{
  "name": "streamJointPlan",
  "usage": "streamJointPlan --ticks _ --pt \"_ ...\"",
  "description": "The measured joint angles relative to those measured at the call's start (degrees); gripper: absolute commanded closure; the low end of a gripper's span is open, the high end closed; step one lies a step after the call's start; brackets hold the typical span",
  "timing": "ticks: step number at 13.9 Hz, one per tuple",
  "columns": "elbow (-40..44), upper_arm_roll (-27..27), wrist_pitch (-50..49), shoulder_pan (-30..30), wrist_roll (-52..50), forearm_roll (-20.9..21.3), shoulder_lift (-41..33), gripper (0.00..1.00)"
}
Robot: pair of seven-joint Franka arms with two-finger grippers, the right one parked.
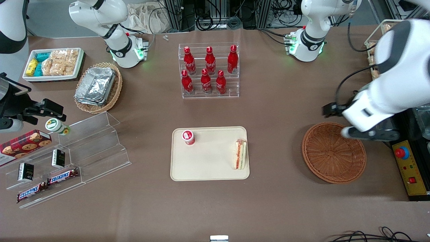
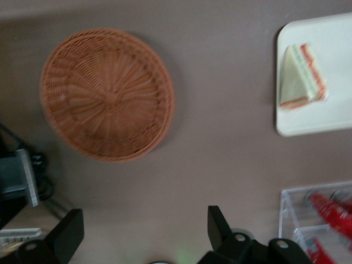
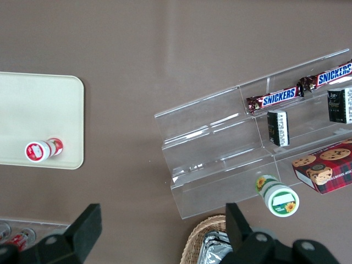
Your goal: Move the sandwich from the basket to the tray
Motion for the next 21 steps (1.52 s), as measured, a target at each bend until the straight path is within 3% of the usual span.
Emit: streamJointPlan --ticks 3,6,15,21 --pt "-0.8 8.0 -2.9 -0.7 8.4 -0.4 -4.2 0.00" --pt "-2.0 14.0 -3.0 -3.9 10.6 -0.7 -7.3 0.00" --pt "-4.5 22.1 -3.1 -14.1 8.1 -0.8 -10.3 0.00" --pt "-8.7 22.6 -0.5 -14.8 2.6 -7.4 -13.2 0.00"
